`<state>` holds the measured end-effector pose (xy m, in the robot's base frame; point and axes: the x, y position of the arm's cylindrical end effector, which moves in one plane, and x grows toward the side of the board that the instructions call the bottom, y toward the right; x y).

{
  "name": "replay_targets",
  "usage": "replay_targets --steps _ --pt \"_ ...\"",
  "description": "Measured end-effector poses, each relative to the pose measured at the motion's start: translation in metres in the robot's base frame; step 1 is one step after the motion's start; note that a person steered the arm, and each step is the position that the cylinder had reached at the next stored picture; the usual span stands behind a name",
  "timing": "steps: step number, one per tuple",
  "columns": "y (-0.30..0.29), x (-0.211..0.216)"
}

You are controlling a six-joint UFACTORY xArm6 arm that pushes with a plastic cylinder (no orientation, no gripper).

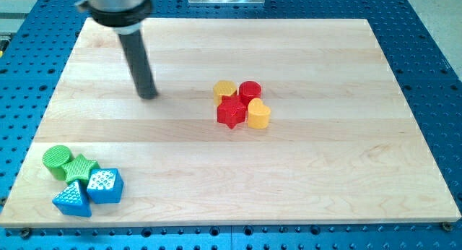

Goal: Place your arm below the heart

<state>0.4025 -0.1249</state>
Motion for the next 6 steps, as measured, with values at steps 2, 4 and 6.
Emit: replay_targets --steps 2,4,6 --pt "0.006 0.001" --pt "0.032 0.062" --pt "0.058 0.147"
